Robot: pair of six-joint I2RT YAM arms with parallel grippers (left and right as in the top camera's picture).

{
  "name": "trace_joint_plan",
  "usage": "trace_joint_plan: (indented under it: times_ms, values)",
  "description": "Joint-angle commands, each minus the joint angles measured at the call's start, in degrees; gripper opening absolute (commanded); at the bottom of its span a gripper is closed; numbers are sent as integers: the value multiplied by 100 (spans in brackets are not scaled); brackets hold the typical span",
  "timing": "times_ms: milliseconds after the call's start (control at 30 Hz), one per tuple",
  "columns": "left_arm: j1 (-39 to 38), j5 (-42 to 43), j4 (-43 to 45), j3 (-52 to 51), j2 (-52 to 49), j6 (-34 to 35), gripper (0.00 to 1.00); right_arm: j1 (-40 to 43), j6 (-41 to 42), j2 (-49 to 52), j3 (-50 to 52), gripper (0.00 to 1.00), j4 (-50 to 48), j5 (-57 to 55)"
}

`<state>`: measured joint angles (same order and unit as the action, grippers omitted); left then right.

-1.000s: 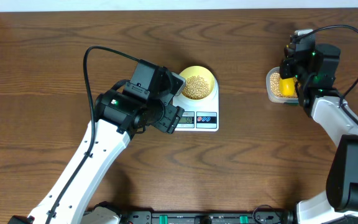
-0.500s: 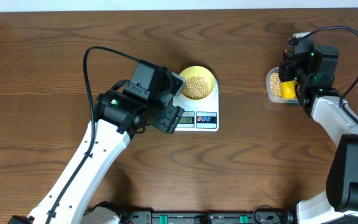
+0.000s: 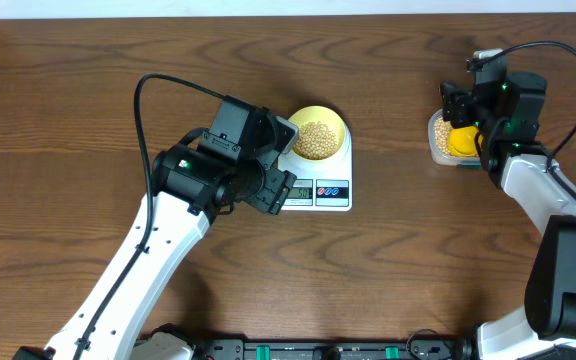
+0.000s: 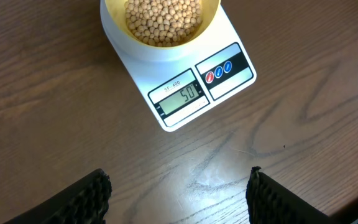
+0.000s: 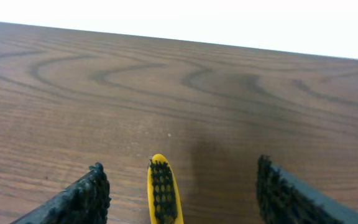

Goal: Scoop item into bowl and weigh 50g on scale

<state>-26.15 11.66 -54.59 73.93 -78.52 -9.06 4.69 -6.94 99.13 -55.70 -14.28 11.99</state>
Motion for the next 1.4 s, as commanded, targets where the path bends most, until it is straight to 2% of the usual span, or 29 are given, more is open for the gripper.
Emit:
trace_joint_plan:
  times_ms: [0,133,267,300,333,467,1133,1367]
  values:
    - [-7,-37,2,-11,107,-55,73,24,138,-66,22,75,-9,44]
    - [-7,-37,2,-9,107,-55,73,24,343,-315,22,78,31,72]
    - [-7,-37,2,-11,107,-55,73,24,476,-811,22,86,223,256]
    - [-7,-37,2,-11,107,-55,73,24,485,-975,22,98,326,258]
    - [-7,-37,2,-11,107,-55,73,24,507,-1152,22,99,437,258]
    - [-7,-37,2,-11,107,-55,73,24,518,-2041,22,99,1158,260]
    - [-7,-37,2,-11,107,-55,73,24,516,-7222,26,99,6207,321]
    - [-7,-37,2,-11,107,-55,73,24,520,-8293,251,99,7254,74]
